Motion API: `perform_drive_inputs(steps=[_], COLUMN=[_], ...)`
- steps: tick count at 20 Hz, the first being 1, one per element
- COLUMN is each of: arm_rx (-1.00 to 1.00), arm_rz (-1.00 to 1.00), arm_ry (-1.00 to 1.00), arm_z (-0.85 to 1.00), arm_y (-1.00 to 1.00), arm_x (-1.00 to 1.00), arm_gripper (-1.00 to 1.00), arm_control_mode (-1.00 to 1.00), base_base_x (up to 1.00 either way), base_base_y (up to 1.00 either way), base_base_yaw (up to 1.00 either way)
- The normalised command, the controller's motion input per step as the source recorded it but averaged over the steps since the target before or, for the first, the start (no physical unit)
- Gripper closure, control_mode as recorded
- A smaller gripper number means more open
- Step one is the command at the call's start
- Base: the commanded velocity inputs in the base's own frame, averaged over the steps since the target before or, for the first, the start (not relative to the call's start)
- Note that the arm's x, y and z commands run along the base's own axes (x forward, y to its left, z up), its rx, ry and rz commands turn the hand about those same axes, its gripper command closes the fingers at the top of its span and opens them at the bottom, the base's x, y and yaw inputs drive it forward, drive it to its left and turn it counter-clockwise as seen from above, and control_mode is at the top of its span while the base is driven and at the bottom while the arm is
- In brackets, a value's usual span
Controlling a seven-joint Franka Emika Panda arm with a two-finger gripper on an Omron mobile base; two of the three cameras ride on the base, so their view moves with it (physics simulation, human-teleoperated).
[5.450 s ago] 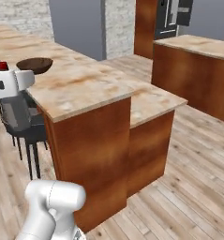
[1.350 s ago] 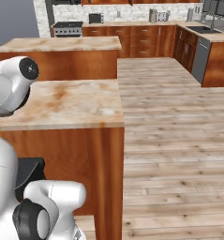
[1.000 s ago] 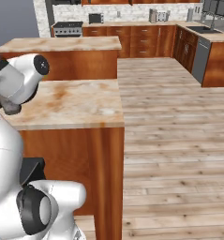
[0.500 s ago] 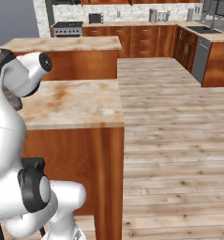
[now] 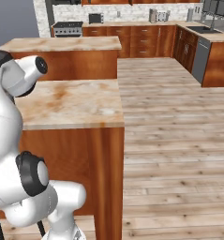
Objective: There is a bowl on the dining counter. Grab a lemon wedge from the fridge and place it in the bowl. Then get the liquor bottle and glass cup from the cabinet and place them next to the bowl.
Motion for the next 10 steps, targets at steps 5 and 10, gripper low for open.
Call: perform_drive_inputs(steps=[5, 10], arm_rx=[0.0, 0.0], arm_rz=[0.02, 0.0], arm_ry=[0.02, 0.04], arm_z=[-0.14, -0.13], arm_y=[0.05, 0.1], arm_x=[0.14, 0.2], arm_gripper=[1.0, 1.0], arm_control_mode=[-1.0, -1.0], base_base_x=[0.0, 0.0], base_base_y=[0.0, 0.0], base_base_yaw=[0.0, 0.0])
